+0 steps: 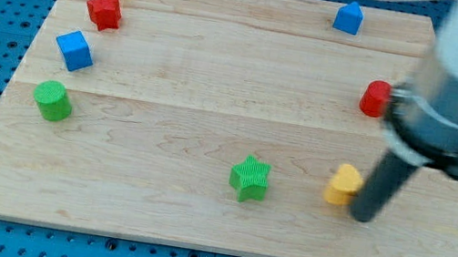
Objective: Slide the green star towards left
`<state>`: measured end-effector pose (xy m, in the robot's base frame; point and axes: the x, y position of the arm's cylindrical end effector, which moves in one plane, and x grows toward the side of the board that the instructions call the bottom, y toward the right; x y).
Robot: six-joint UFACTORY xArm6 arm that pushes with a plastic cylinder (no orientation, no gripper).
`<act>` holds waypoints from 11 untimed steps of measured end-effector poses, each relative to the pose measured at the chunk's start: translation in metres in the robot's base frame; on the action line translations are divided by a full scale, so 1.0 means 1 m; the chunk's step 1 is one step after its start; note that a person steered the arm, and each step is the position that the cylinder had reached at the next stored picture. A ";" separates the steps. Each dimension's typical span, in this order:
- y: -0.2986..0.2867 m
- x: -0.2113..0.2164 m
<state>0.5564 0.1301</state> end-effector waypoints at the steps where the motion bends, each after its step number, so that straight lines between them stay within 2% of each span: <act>1: -0.024 -0.003; 2: -0.061 -0.016; 3: -0.073 0.005; 5: -0.081 -0.003; 6: -0.179 -0.003; 7: -0.247 -0.003; 8: -0.165 -0.007; 9: -0.145 -0.032; 10: -0.167 -0.053; 11: -0.240 -0.053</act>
